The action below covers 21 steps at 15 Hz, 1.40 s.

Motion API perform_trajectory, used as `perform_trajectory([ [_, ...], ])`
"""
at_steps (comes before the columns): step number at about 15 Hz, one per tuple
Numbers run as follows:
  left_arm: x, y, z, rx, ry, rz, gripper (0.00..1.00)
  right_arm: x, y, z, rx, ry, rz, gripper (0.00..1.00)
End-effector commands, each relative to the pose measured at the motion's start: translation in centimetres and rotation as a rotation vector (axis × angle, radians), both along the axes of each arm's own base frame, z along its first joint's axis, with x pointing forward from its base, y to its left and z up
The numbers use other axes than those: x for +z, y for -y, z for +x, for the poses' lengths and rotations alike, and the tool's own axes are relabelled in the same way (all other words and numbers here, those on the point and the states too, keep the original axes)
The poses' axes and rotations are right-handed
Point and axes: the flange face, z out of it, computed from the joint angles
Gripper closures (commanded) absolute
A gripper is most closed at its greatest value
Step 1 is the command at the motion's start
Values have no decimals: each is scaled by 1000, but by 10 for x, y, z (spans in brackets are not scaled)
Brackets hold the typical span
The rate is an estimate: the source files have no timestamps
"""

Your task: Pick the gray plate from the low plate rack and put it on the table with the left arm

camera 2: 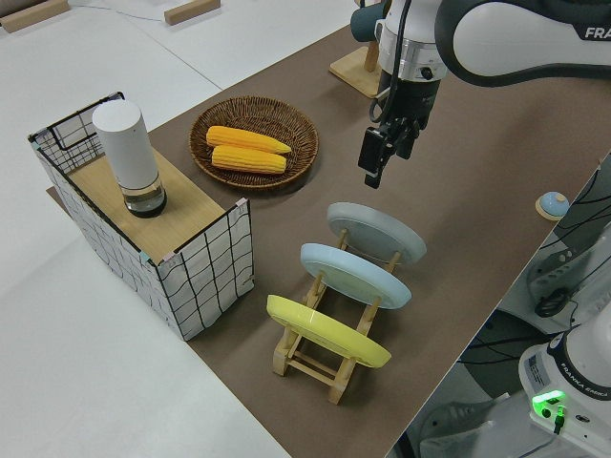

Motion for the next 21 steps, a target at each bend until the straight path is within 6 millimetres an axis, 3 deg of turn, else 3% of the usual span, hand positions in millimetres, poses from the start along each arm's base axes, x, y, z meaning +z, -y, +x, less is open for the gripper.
perform_trajectory([
  [1,-19,-13,-18,0,38,18,0,3,-1,-3,0,-7,6,13],
  [13,-86,-22,-40,5,77,14,0,3,0,-2,-2,-7,6,11],
  [19,-88,-21,-41,2,83,15,15,3,-1,-3,0,-7,6,11],
  [21,-89,-22,-41,1,83,16,121,3,-1,-3,0,-7,6,11],
])
